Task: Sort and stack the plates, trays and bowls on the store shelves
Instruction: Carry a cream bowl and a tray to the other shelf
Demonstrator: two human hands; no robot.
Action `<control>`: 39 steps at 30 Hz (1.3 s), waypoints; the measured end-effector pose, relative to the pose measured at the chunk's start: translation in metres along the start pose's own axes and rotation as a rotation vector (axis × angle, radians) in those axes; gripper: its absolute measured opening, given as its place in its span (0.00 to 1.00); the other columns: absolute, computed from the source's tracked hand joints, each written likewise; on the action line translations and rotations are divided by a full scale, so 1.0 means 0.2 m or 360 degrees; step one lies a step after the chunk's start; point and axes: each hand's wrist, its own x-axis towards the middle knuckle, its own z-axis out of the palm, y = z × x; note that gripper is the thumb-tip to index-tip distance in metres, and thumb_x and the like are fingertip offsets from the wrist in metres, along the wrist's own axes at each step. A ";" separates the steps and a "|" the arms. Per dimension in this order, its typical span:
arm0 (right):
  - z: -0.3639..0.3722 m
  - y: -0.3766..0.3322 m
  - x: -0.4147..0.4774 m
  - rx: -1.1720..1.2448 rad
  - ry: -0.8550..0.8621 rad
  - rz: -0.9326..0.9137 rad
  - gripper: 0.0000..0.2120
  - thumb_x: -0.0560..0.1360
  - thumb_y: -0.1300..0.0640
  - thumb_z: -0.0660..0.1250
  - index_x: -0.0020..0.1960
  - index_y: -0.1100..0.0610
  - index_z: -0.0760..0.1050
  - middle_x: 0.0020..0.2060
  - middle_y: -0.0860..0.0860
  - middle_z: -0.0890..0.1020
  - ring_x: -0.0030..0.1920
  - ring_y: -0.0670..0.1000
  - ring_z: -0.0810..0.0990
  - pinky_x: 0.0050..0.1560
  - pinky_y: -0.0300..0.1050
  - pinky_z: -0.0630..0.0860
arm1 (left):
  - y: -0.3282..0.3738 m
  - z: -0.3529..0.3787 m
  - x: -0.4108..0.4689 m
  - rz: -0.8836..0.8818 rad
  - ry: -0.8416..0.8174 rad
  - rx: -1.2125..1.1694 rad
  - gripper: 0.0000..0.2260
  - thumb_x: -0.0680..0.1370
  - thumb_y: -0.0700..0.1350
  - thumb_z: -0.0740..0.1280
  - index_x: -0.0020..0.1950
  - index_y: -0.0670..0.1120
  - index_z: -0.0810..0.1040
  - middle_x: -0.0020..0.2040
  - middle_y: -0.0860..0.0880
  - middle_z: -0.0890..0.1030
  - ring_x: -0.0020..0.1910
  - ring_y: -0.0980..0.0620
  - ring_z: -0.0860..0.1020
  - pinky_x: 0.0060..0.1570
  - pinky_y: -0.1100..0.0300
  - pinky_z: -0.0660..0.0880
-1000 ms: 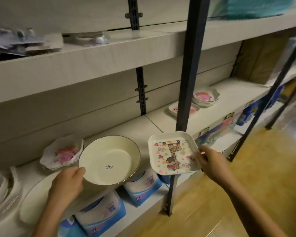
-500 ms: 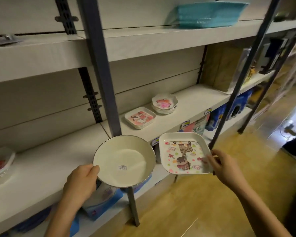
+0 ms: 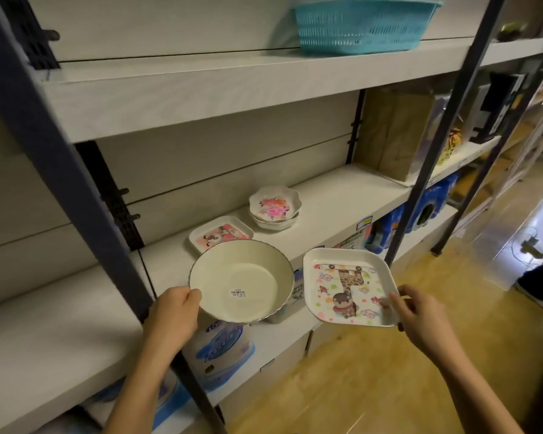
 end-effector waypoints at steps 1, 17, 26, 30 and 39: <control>0.00 0.00 0.06 -0.0012 -0.0002 -0.0012 0.09 0.78 0.53 0.61 0.47 0.58 0.76 0.34 0.54 0.82 0.32 0.52 0.79 0.35 0.53 0.78 | 0.02 0.03 0.05 -0.0007 0.0008 -0.0018 0.17 0.77 0.44 0.57 0.28 0.43 0.66 0.26 0.43 0.71 0.28 0.45 0.70 0.34 0.55 0.67; 0.29 -0.25 0.96 -0.0033 -0.0316 -0.0358 0.12 0.77 0.50 0.62 0.45 0.58 0.76 0.33 0.51 0.83 0.32 0.51 0.81 0.38 0.54 0.80 | 0.14 0.05 0.42 -0.0337 0.0458 0.0074 0.16 0.79 0.42 0.57 0.31 0.42 0.71 0.33 0.41 0.74 0.33 0.46 0.70 0.34 0.56 0.64; 0.68 -0.60 1.31 -0.0096 -0.0639 -0.0802 0.12 0.79 0.53 0.59 0.49 0.60 0.76 0.37 0.57 0.84 0.36 0.56 0.81 0.32 0.42 0.71 | 0.24 0.07 0.25 -0.0415 0.0768 0.0178 0.14 0.72 0.53 0.64 0.29 0.49 0.70 0.26 0.48 0.72 0.26 0.47 0.71 0.30 0.52 0.72; 0.87 -0.75 1.37 -0.0140 -0.0747 -0.0943 0.12 0.79 0.57 0.59 0.50 0.64 0.76 0.42 0.62 0.84 0.41 0.59 0.82 0.41 0.47 0.75 | 0.28 0.07 0.12 -0.0419 0.0875 0.0278 0.20 0.63 0.64 0.47 0.27 0.50 0.66 0.25 0.50 0.69 0.25 0.52 0.68 0.29 0.57 0.67; 1.13 -0.91 1.36 -0.0519 -0.1002 -0.0959 0.11 0.74 0.60 0.62 0.51 0.65 0.78 0.48 0.62 0.83 0.50 0.62 0.81 0.49 0.50 0.78 | 0.31 0.12 0.05 -0.0687 0.0618 0.0266 0.13 0.69 0.53 0.72 0.48 0.46 0.79 0.44 0.43 0.82 0.46 0.45 0.81 0.50 0.51 0.79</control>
